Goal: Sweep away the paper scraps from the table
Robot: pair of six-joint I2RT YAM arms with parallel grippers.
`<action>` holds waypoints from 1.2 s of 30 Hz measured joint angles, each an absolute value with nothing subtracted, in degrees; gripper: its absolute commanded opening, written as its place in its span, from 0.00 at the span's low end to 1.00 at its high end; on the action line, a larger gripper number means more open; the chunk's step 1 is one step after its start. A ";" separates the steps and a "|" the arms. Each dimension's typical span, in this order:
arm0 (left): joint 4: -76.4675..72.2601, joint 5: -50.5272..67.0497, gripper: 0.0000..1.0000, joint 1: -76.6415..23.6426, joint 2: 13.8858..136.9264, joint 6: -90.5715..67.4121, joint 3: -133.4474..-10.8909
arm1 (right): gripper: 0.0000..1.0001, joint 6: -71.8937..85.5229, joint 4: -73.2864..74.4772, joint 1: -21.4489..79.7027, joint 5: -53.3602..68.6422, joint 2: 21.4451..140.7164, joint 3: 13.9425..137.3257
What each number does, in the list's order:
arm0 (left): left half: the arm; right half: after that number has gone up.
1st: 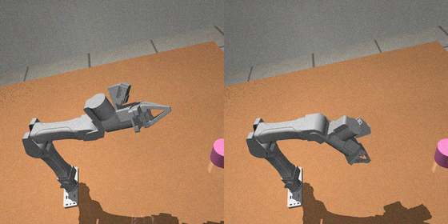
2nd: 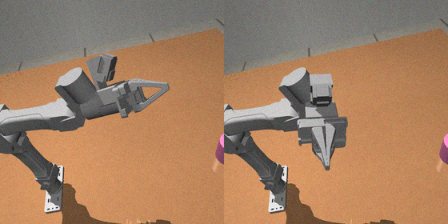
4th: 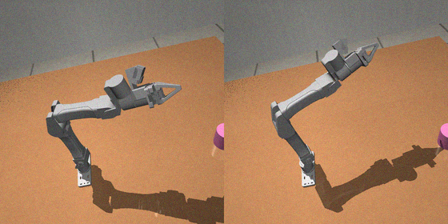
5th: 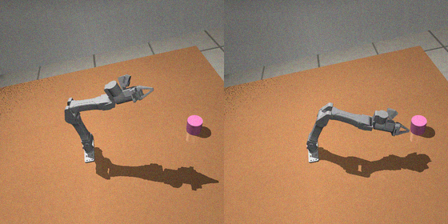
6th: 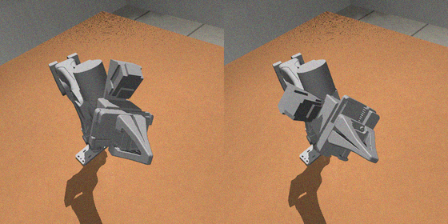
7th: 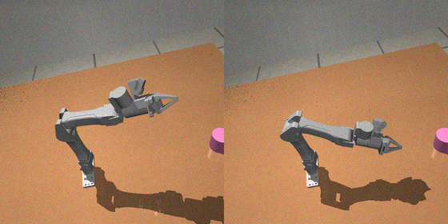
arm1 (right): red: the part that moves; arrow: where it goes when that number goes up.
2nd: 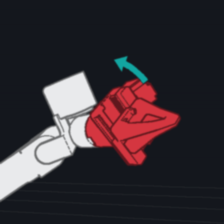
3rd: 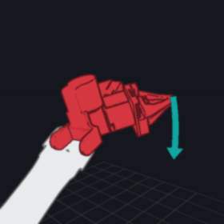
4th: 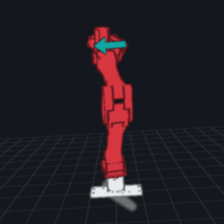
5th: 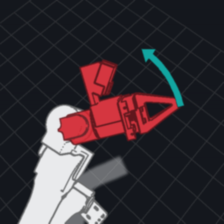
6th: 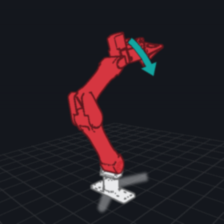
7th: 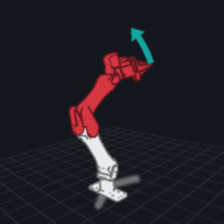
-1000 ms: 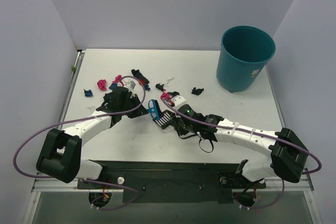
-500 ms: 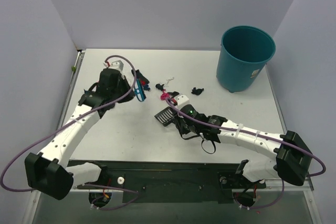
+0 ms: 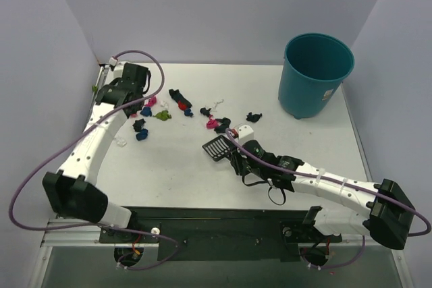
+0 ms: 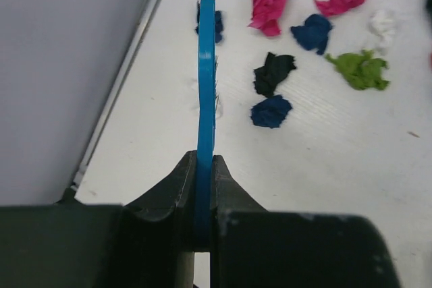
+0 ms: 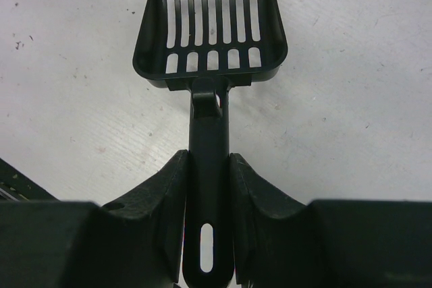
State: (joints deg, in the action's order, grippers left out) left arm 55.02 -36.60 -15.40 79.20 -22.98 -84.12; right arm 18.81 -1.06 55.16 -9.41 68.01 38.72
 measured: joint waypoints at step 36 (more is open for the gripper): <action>75.18 -36.47 0.00 -19.55 105.62 -16.86 -98.96 | 0.00 22.52 -5.87 50.87 -4.08 64.93 35.09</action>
